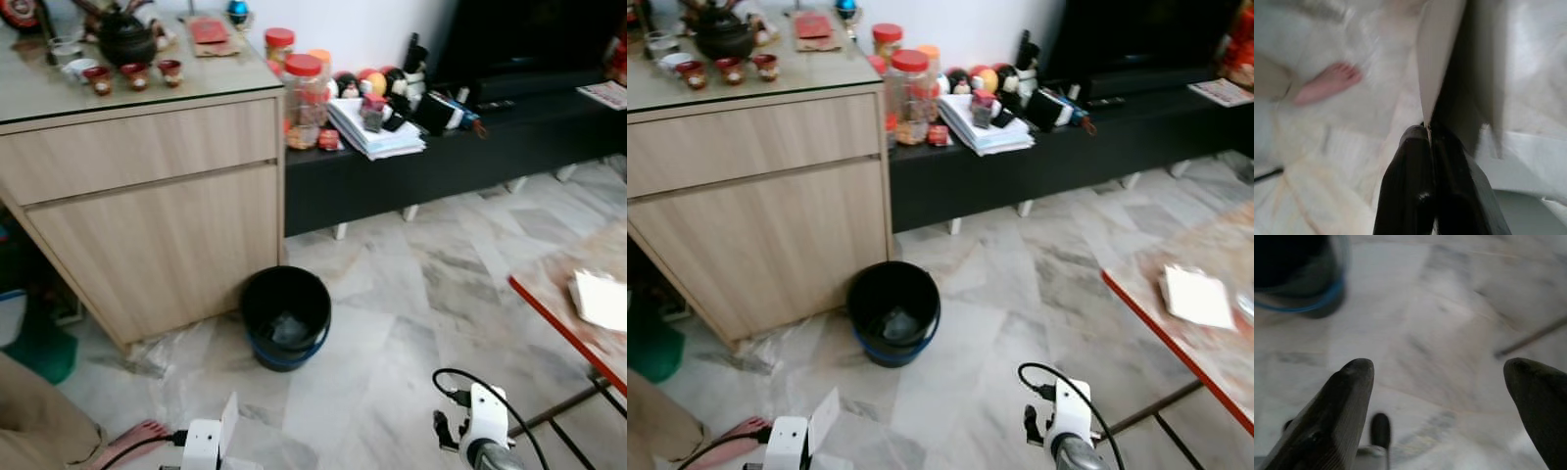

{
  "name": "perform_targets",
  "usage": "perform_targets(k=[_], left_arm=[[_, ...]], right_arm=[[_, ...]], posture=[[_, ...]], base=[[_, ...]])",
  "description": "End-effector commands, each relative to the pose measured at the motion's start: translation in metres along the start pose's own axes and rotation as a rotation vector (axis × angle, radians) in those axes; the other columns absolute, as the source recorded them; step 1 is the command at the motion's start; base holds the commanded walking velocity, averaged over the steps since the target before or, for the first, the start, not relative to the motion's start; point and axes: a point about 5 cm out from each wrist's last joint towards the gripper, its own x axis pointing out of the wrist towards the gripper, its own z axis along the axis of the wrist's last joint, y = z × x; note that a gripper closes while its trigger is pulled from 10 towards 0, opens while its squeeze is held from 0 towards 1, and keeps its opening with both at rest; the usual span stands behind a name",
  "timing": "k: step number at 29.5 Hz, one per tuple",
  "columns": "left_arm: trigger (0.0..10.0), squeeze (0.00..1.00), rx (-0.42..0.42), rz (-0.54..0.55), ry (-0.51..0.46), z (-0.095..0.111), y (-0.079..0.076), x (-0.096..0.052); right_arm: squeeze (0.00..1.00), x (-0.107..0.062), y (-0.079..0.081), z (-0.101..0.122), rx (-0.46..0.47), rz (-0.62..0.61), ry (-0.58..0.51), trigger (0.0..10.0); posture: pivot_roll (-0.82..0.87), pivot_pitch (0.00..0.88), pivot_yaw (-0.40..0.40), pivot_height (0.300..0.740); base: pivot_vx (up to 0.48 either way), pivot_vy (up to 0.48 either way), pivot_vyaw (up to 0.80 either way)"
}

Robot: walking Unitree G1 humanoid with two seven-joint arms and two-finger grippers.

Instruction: Picking trash to rubbish bin

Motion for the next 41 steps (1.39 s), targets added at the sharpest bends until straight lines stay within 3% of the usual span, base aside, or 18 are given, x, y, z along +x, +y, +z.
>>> perform_targets(k=[1, 16, 26, 32, 41], left_arm=[[10.0, 0.0, -0.008, 0.002, 0.045, -0.01, -0.001, -0.002], [10.0, 0.0, -0.015, 0.009, 0.039, -0.008, 0.001, -0.001], [10.0, 0.0, 0.009, -0.004, 0.011, -0.001, -0.004, 0.0], [10.0, 0.0, 0.034, -0.008, -0.063, 0.018, -0.007, 0.004], [10.0, 0.0, 0.141, -0.103, -0.335, 0.087, -0.028, 0.007]], right_arm=[[0.0, 0.0, -0.005, 0.002, 0.022, -0.02, -0.014, 10.0], [0.0, 0.0, -0.007, 0.003, 0.062, -0.022, -0.016, 10.0], [0.0, 0.0, -0.007, 0.003, 0.032, -0.019, -0.018, 10.0], [0.0, 0.0, -0.008, 0.004, 0.049, -0.011, -0.018, 10.0], [0.0, 0.003, -0.001, 0.022, 0.032, 0.053, -0.053, 10.0]], posture=[[0.09, 0.153, -0.097, 0.74], [0.09, 0.196, -0.095, 0.74], [0.09, 0.21, -0.1, 0.74], [0.08, 0.212, -0.104, 0.74], [0.08, 0.216, -0.109, 0.74]], base=[[0.375, 0.0, 0.0], [0.378, 0.0, -0.16], [0.378, 0.0, 0.19], [0.38, 0.0, 0.0], [0.291, 0.0, 0.0]])
